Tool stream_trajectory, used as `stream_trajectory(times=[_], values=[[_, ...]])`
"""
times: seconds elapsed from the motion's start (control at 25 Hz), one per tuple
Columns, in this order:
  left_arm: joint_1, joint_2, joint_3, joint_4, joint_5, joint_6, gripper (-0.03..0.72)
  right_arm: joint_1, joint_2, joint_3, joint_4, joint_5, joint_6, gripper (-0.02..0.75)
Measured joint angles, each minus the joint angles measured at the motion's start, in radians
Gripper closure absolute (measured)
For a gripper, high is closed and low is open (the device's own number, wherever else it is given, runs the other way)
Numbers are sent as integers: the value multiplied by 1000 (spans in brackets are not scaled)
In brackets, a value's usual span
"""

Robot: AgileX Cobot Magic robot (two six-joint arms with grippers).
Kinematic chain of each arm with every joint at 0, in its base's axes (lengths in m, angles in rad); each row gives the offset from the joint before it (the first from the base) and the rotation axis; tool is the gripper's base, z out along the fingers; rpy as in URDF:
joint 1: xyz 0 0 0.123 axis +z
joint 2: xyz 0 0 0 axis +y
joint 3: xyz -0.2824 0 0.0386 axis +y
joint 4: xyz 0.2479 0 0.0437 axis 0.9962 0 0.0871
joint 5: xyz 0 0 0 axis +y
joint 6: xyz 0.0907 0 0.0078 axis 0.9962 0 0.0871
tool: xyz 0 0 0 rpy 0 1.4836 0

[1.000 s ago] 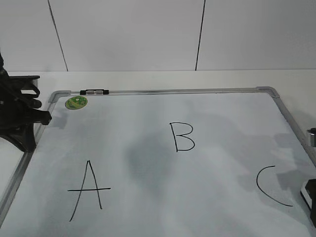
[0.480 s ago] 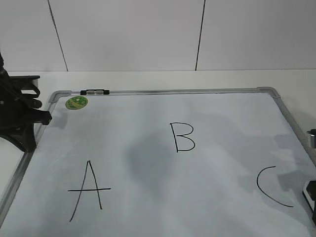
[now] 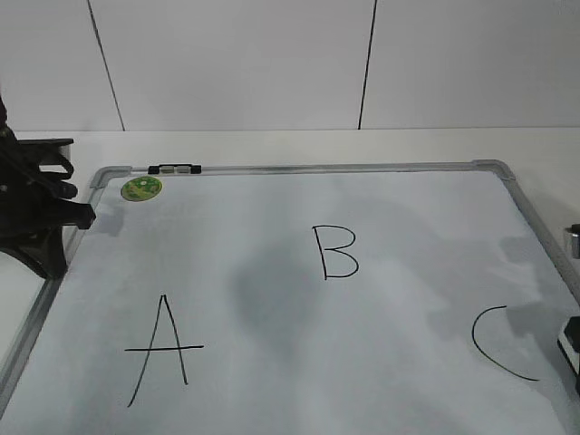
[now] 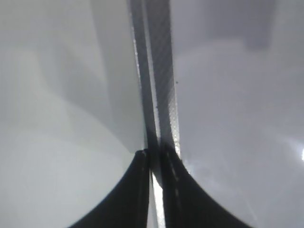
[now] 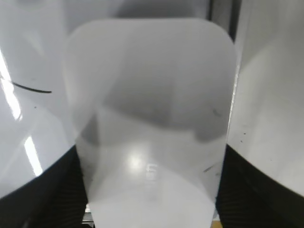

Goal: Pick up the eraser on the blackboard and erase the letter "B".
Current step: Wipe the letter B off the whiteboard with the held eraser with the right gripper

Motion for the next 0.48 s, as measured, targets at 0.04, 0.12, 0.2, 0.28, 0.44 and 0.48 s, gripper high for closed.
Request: stream_trajectory(times=[0.04, 0.12, 0.2, 0.28, 0.44, 0.48], values=[[0, 0, 0, 0, 0, 0, 659, 0, -2, -14, 0, 11, 0, 178], [0, 0, 0, 0, 0, 0, 659, 0, -11, -41, 0, 50, 0, 178], [0, 0, 0, 0, 0, 0, 659, 0, -17, -66, 3, 80, 0, 178], [0, 0, 0, 0, 0, 0, 659, 0, -22, -108, 16, 101, 0, 178], [0, 0, 0, 0, 0, 0, 659, 0, -18, -218, 74, 116, 0, 178], [0, 0, 0, 0, 0, 0, 659, 0, -12, -234, 81, 121, 0, 178]])
